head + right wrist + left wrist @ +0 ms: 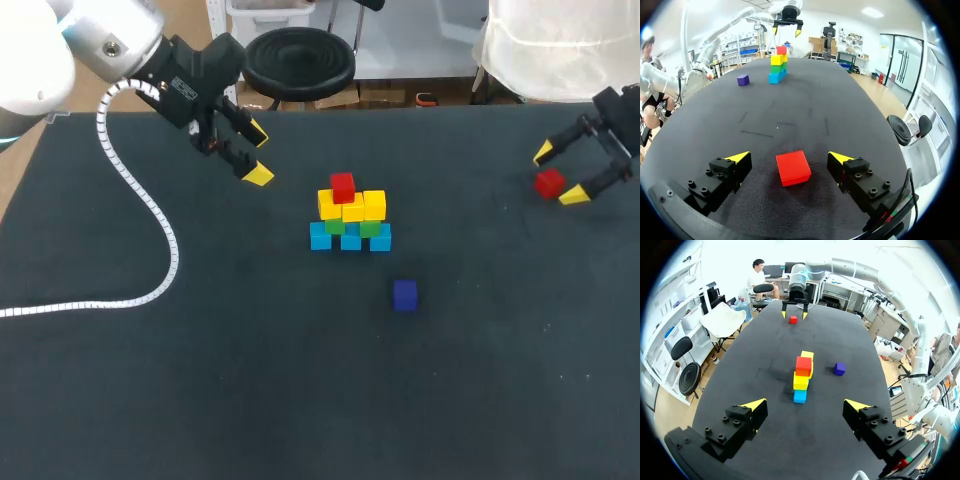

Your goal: Place the blue cubes, place green cubes on the blue cubes, place the yellow cubes on the green cubes, then place the red cubes on the yellow cubes, and place purple cube on the red cubes.

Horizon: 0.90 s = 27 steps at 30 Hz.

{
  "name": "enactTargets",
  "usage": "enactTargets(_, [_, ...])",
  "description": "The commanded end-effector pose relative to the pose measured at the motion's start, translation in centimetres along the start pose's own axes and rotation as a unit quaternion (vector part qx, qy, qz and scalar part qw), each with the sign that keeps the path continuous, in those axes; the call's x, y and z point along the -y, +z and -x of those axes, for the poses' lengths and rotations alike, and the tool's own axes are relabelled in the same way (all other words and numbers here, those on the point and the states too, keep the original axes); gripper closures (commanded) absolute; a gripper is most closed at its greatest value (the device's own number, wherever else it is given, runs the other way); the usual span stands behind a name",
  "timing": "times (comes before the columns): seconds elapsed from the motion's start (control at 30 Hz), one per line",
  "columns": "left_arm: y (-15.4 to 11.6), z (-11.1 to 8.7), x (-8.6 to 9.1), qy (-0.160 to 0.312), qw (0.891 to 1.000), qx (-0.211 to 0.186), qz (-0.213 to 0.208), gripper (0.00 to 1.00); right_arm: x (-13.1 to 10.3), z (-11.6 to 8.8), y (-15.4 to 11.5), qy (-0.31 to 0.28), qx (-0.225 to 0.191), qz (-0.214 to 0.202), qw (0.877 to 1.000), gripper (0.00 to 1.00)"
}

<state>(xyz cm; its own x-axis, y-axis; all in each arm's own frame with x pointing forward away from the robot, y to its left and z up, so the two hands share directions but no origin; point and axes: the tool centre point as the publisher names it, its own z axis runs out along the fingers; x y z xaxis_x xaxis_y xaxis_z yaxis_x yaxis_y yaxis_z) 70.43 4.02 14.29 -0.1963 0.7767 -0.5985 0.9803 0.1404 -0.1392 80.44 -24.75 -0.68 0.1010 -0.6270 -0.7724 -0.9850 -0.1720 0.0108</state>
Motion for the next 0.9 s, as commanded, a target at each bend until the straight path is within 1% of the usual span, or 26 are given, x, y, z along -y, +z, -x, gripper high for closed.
enactTargets(0.03, [0.0,0.0,0.1,-0.001,1.0,-0.001,0.001,0.0,0.8,-0.7,-0.1,0.003,0.004,0.103,0.995,0.0])
enactTargets(0.17, [0.0,0.0,0.1,-0.001,1.0,-0.001,0.001,0.0,0.8,-0.7,-0.1,0.005,0.003,0.102,0.995,0.0])
enactTargets(0.2, [0.0,0.0,0.1,-0.001,1.0,-0.001,0.001,0.0,0.8,-0.7,-0.1,0.004,0.002,0.101,0.995,0.17])
enactTargets(0.23, [0.0,0.0,0.1,-0.001,1.0,-0.001,0.001,0.0,0.8,-0.7,-0.1,0.004,0.001,0.099,0.995,0.54])
enactTargets(0.3, [0.0,0.0,0.1,-0.001,1.0,-0.001,0.001,0.0,0.7,-0.7,-0.2,0.002,0.001,0.096,0.995,0.68])
enactTargets(0.33, [0.0,0.0,0.1,-0.001,1.0,-0.001,0.001,0.0,0.7,-0.6,-0.2,0.002,0.001,0.095,0.995,0.79])
enactTargets(0.37, [0.0,0.0,0.1,-0.001,1.0,-0.001,0.001,0.0,0.6,-0.5,-0.2,0.001,0.001,0.095,0.996,0.83])
enactTargets(0.43, [0.0,0.0,0.1,-0.001,1.0,-0.001,0.001,0.0,0.5,-0.4,-0.1,0.0,0.0,0.094,0.996,1.0])
enactTargets(0.57, [0.0,0.0,0.1,-0.001,1.0,-0.001,0.001,0.0,0.3,-0.2,0.0,-0.001,-0.001,0.092,0.996,1.0])
enactTargets(0.63, [0.0,0.0,0.1,-0.001,1.0,-0.001,0.001,0.0,0.1,0.3,0.0,0.007,-0.005,0.085,0.996,1.0])
enactTargets(0.7, [0.0,0.0,0.1,-0.001,1.0,-0.001,0.001,0.0,-0.1,1.1,0.0,0.013,-0.005,0.078,0.997,1.0])
enactTargets(0.77, [0.0,0.0,0.1,-0.001,1.0,-0.001,0.001,0.0,-0.4,1.9,0.0,0.037,-0.006,0.067,0.997,1.0])
enactTargets(0.9, [0.0,0.0,0.1,-0.001,1.0,-0.001,0.001,0.0,-1.1,4.1,0.5,0.057,-0.007,0.035,0.998,1.0])
